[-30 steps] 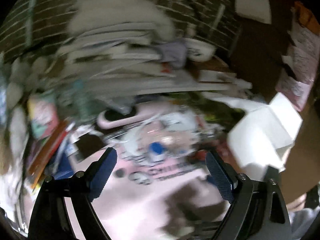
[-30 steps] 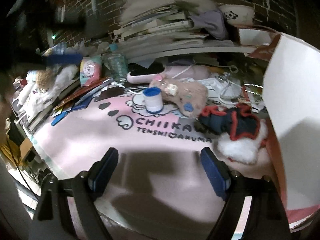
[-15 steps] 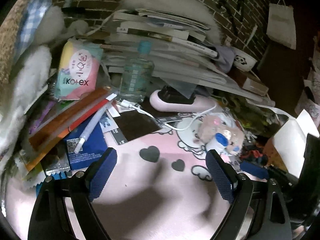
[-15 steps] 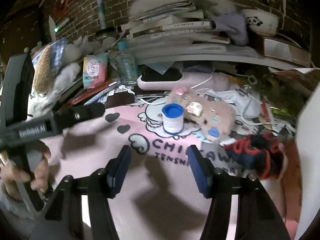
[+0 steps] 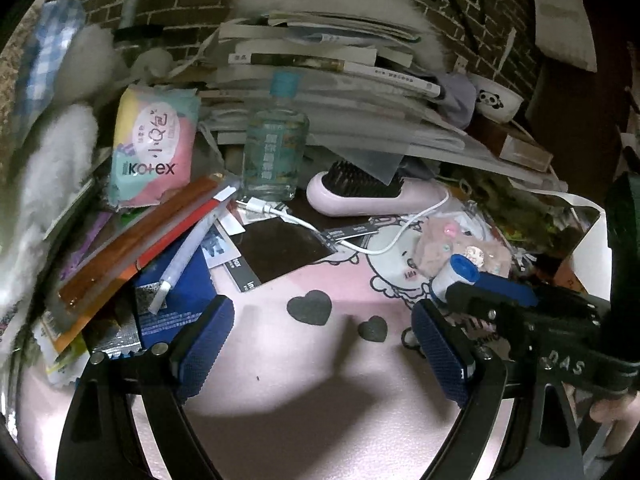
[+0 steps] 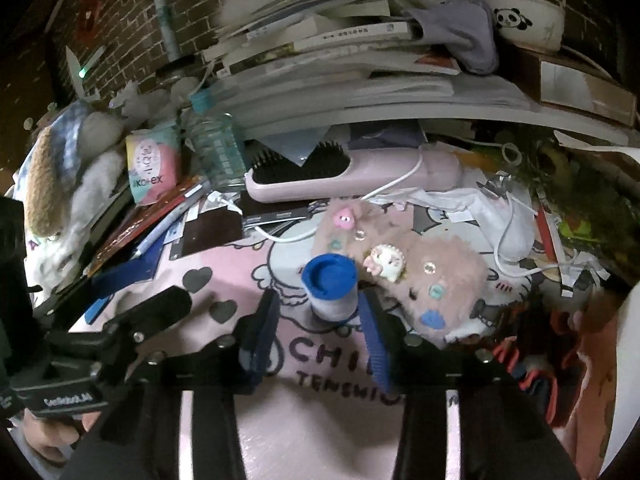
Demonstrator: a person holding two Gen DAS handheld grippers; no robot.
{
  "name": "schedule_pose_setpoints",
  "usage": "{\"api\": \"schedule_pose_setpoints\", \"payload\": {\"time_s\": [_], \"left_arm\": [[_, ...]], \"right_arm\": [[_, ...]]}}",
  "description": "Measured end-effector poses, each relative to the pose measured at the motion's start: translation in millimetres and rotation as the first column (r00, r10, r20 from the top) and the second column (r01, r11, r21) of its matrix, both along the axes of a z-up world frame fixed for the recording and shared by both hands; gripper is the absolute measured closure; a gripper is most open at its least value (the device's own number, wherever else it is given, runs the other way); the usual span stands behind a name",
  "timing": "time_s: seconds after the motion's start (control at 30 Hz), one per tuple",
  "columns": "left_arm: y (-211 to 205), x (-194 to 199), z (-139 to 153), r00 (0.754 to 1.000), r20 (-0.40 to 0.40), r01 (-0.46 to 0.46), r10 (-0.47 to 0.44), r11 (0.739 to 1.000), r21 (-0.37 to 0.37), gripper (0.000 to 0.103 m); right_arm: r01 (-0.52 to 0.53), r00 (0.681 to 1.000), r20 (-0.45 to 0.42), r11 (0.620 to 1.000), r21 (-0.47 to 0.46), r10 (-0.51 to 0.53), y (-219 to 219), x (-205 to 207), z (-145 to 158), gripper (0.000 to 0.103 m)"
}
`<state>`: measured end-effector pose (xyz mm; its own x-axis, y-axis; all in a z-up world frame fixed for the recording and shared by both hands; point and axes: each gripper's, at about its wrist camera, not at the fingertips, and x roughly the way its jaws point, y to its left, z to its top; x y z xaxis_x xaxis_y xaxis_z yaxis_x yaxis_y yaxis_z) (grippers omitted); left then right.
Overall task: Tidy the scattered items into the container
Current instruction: 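Reach the right tool to the blue-capped white container and grasp it, then carry the blue-capped container into the white box and open the right tool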
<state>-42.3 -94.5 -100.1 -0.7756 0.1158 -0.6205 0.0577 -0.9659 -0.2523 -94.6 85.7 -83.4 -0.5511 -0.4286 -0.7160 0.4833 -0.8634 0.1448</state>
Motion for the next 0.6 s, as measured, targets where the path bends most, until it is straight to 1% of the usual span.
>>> {"api": "schedule_pose_setpoints", "payload": {"time_s": [0.1,0.23,0.27,0.43,0.6], "left_arm": [[-1.0,-1.7,-1.4,1.0,0.013,0.0,0.0,1.0,0.005,0.014],[-0.7,-2.0,-1.9,1.0,0.016,-0.001,0.001,1.0,0.005,0.014],[-0.8,-2.1,-2.1,1.0,0.017,-0.001,0.001,1.0,0.005,0.014],[-0.5,-2.3,-2.4,1.0,0.02,-0.001,0.001,1.0,0.005,0.014],[-0.3,-2.4,-2.6,1.0,0.023,-0.003,0.003,1.0,0.005,0.014]], "right_arm": [[-0.005,1.0,0.031,1.0,-0.008,0.005,-0.9,-6.2,-4.6,0.075],[-0.014,0.998,0.053,1.0,-0.013,0.015,-2.3,-10.7,-9.5,0.076],[-0.018,0.998,0.056,1.0,-0.013,0.018,-3.0,-11.3,-10.0,0.078],[-0.002,1.0,0.022,1.0,0.015,0.002,-6.0,-13.4,-8.9,0.078],[0.001,1.0,0.02,0.999,0.037,-0.001,-11.3,-21.5,-11.2,0.077]]}}
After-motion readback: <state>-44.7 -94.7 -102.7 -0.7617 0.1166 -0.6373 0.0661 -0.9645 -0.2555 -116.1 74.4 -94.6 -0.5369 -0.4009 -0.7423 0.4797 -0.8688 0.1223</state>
